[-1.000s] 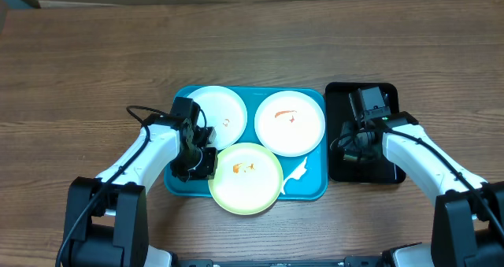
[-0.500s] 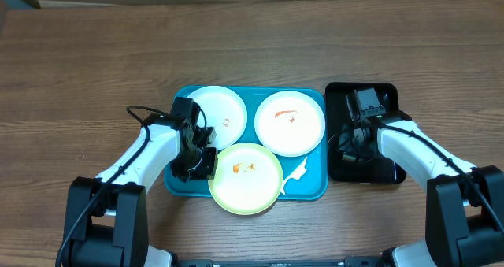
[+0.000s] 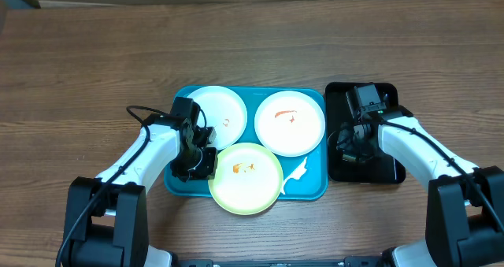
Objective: Clean dirty plates on tray and stack at the side
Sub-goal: 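Lower right gripper into the black tray over the green sponge, then grasp the green sponge with the right gripper and lift it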
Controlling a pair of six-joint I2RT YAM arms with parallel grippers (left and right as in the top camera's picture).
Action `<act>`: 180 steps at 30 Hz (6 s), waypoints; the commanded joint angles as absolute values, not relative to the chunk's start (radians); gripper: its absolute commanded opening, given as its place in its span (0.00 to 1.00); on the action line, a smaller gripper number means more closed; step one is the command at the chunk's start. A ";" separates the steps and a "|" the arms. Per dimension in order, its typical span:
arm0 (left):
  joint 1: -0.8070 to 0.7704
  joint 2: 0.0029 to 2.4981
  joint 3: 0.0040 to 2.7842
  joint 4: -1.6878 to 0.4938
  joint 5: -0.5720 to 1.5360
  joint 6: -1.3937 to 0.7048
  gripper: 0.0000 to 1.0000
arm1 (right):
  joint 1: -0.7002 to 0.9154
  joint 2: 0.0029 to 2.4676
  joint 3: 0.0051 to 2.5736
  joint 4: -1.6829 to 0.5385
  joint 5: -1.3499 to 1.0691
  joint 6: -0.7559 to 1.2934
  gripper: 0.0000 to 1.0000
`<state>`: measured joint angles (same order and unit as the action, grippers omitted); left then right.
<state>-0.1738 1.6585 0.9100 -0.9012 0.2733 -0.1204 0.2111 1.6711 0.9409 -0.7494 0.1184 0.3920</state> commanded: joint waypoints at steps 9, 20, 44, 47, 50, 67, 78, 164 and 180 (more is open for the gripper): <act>-0.178 1.664 0.919 -0.899 0.284 -0.112 0.15 | 0.181 1.649 0.978 -0.749 0.101 0.398 0.56; -0.178 1.664 0.919 -0.900 0.285 -0.112 0.16 | 0.181 1.649 0.977 -0.761 0.051 0.398 0.39; -0.178 1.664 0.919 -0.900 0.285 -0.113 0.17 | 0.181 1.649 0.974 -0.769 0.050 0.397 0.38; -0.178 1.664 0.919 -0.900 0.285 -0.112 0.17 | 0.181 1.649 0.979 -0.770 0.050 0.397 0.40; -0.178 1.664 0.919 -0.900 0.285 -0.112 0.17 | 0.181 1.649 1.014 -0.814 0.050 0.397 0.41; -0.178 1.664 0.919 -0.900 0.285 -0.113 0.18 | 0.183 1.650 1.023 -0.801 0.050 0.398 0.49; -0.178 1.664 0.919 -0.899 0.285 -0.113 0.20 | 0.183 1.650 0.966 -0.757 0.049 0.406 0.50; -0.178 1.664 0.919 -0.908 0.285 -0.112 0.24 | 0.182 1.650 0.882 -0.741 0.058 0.443 0.07; -0.178 1.664 0.919 -0.907 0.285 -0.113 0.24 | 0.182 1.650 0.841 -0.700 0.057 0.443 0.04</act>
<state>-0.1738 1.6585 0.9100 -0.9054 0.2733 -0.1204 0.1837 1.6512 0.8848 -0.7105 0.0589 0.4377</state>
